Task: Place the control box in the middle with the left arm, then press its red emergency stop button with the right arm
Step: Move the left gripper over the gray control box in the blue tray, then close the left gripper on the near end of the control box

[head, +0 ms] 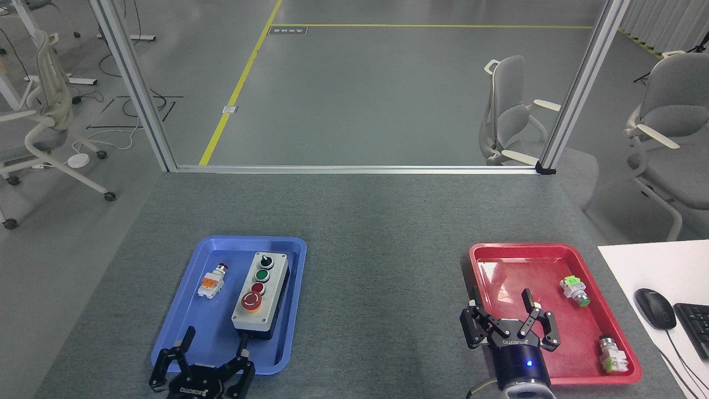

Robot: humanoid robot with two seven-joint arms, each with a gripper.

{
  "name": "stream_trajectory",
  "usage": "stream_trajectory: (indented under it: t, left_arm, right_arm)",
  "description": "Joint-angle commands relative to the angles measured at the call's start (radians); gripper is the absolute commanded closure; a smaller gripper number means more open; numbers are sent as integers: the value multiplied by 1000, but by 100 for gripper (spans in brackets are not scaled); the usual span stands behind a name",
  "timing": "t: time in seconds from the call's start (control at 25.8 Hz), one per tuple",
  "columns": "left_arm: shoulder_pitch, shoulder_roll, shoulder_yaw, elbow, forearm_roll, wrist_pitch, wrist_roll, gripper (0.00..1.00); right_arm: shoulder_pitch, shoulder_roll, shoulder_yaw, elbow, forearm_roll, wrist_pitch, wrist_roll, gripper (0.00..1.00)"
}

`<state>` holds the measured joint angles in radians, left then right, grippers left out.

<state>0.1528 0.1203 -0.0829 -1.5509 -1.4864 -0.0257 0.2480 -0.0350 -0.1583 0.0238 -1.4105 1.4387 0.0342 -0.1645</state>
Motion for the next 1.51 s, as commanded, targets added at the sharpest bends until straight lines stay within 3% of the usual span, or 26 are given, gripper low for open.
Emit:
stream_trajectory:
  t: [0.0,0.23,0.58,1.47]
  left_arm:
    - [-6,-65,-43,20,-120,53,-16,1]
    - [-76,-116,-46,133,-144,82,-127,1]
    - [-231,-131,-44,330,-135,132,-170,1]
    - [-424,-142,-37,589,-94,135,-170,1]
  right_arm:
    - [0,-7,13,1,-1,0,0,3]
    - [0,-13,18,1,-3,0,-3,2]
    - [0,-9,15,12,-21,-10,-4,2]
    - [0,-4,19,13,-21,-10,-7,2]
